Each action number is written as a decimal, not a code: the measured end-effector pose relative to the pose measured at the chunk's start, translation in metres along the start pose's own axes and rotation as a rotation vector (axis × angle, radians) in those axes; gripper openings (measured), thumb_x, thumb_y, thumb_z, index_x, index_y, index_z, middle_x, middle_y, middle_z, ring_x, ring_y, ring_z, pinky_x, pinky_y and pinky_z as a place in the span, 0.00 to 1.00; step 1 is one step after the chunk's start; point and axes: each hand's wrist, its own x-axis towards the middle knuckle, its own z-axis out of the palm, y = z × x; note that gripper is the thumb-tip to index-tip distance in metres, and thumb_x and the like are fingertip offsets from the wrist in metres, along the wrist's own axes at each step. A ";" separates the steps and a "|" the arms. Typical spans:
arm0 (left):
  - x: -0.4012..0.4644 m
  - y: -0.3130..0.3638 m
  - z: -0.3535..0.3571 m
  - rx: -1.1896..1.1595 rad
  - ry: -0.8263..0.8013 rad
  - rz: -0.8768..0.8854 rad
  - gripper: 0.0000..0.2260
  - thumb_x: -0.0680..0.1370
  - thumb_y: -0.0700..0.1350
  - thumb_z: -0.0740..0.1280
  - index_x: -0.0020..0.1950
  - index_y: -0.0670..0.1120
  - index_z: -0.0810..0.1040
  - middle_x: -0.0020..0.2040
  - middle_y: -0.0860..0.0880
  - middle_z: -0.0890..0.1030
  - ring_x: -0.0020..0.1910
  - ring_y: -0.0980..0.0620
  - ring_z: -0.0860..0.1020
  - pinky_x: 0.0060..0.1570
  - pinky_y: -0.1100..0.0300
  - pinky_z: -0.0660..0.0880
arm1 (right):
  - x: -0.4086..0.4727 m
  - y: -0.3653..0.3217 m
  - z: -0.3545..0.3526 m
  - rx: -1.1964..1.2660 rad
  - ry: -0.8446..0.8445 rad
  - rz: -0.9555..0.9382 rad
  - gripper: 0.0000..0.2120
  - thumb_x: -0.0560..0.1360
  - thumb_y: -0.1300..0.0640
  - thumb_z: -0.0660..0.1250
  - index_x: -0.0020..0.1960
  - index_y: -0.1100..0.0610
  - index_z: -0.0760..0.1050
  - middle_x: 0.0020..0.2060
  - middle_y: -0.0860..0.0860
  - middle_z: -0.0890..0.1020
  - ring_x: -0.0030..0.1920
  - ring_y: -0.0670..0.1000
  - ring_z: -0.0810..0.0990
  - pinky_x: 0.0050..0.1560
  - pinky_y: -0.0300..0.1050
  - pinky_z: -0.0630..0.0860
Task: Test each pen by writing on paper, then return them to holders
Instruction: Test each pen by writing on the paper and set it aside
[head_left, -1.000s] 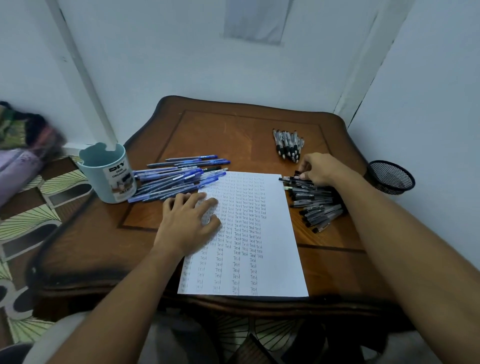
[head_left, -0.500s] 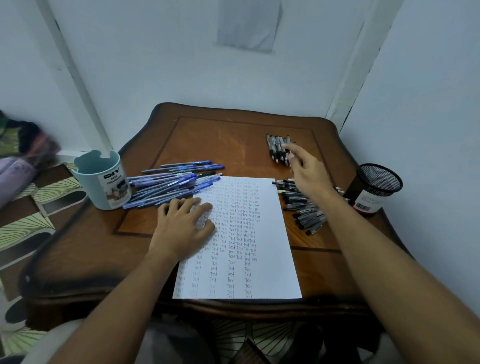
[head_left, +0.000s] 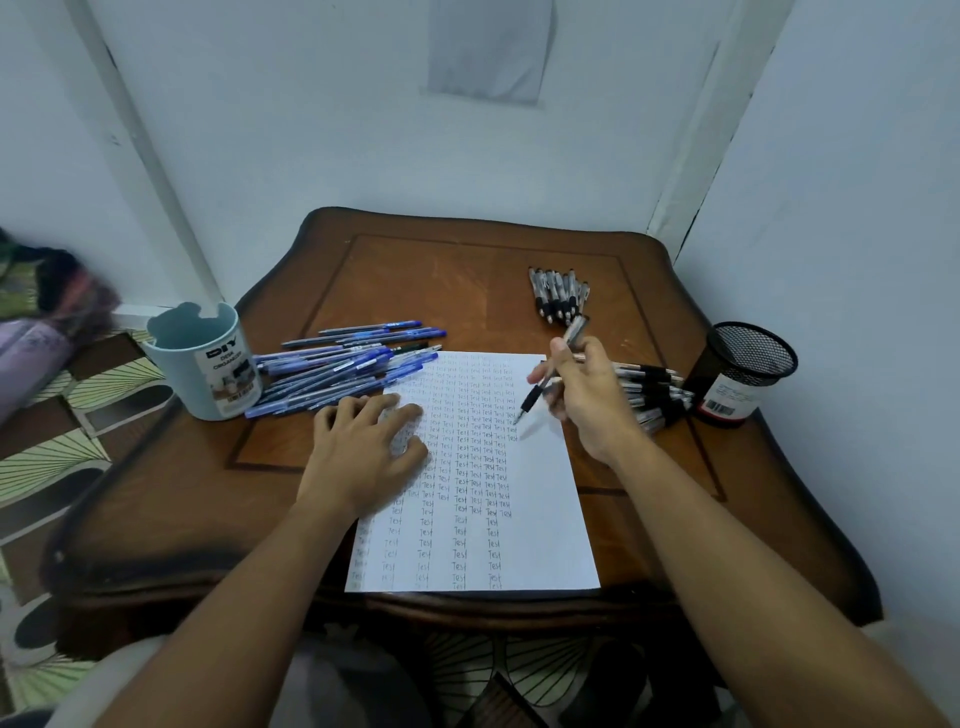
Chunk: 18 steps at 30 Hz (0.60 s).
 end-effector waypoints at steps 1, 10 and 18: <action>0.000 0.000 0.000 0.001 0.001 -0.001 0.29 0.73 0.65 0.45 0.70 0.62 0.69 0.74 0.57 0.67 0.69 0.52 0.62 0.68 0.47 0.54 | -0.005 0.005 0.001 0.014 -0.018 0.021 0.07 0.84 0.51 0.58 0.58 0.54 0.66 0.38 0.53 0.85 0.31 0.50 0.77 0.29 0.40 0.73; 0.000 0.000 -0.001 -0.010 0.003 0.002 0.29 0.73 0.65 0.46 0.70 0.62 0.69 0.74 0.56 0.67 0.69 0.51 0.62 0.69 0.46 0.54 | -0.025 0.037 0.001 0.014 -0.119 0.000 0.05 0.81 0.63 0.64 0.54 0.62 0.68 0.39 0.59 0.78 0.35 0.57 0.79 0.34 0.50 0.78; 0.001 -0.001 0.001 -0.004 0.008 0.001 0.29 0.74 0.66 0.46 0.71 0.62 0.69 0.74 0.57 0.68 0.69 0.52 0.62 0.68 0.46 0.54 | -0.030 0.047 -0.002 0.030 -0.147 0.005 0.12 0.77 0.70 0.68 0.52 0.58 0.68 0.42 0.62 0.79 0.41 0.59 0.80 0.42 0.52 0.77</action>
